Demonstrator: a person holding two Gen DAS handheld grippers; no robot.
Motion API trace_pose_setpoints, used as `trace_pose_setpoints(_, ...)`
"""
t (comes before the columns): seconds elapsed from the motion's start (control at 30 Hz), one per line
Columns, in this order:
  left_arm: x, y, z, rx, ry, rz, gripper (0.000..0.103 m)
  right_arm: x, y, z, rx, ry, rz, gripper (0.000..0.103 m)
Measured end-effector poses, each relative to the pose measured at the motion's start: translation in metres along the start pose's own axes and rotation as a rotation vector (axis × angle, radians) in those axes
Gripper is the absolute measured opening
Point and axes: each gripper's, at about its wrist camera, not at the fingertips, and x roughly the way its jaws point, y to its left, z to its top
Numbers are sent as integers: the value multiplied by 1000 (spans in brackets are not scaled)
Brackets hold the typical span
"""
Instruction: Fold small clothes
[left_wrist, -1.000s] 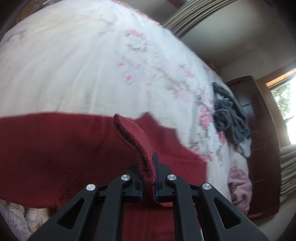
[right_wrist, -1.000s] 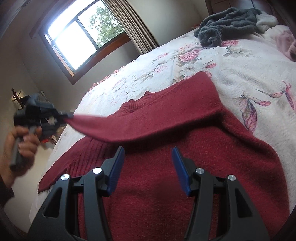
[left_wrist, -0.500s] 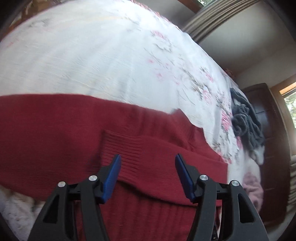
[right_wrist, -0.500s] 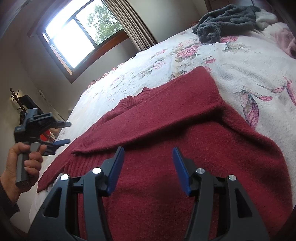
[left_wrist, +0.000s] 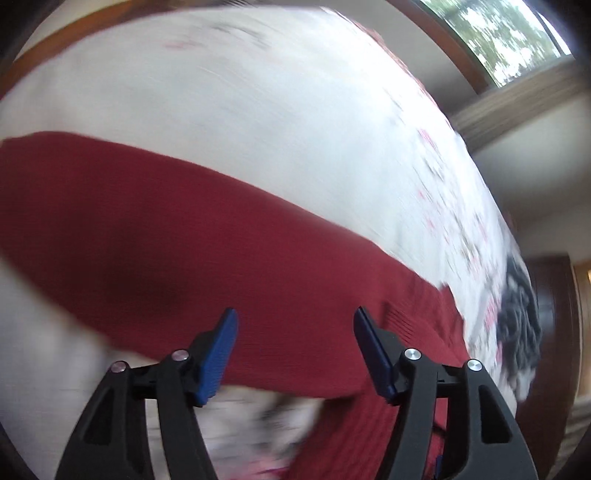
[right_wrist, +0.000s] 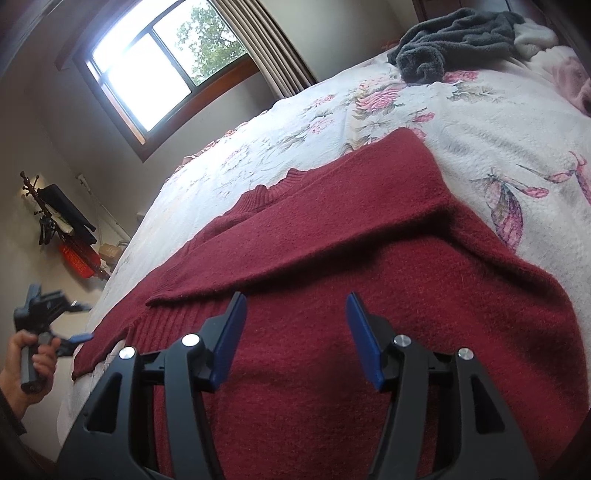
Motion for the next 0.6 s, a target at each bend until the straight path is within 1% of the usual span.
trace_pose_setpoints(0.07,-32,47,9,-84,-68,31,67,-1,2,-2,-10,2,-1,57)
trace_pose_setpoints(0.13,-66,93,13,-170,-152,86,68,-2,4,-3,-24,1,-4,57)
trace_pose_setpoints(0.2,-85,128,15,-255,-195,109,70,-2,6,-4,-35,-1,-9,57)
trace_pose_setpoints(0.27,-91,155,17,-321,-209,139,70,1,7,-5,-35,4,-11,57)
trace_pose_setpoints(0.33,-86,166,18,-348,-203,147,70,4,9,-7,-43,12,-13,57)
trace_pose_setpoints(0.4,-76,172,23,-352,-189,154,70,5,11,-8,-55,15,-11,57)
trace_pose_setpoints(0.47,-62,166,27,-348,-180,152,70,5,10,-8,-55,18,-9,57)
trace_pose_setpoints(0.6,-38,168,50,-324,-161,183,70,7,6,-7,-42,25,-16,57)
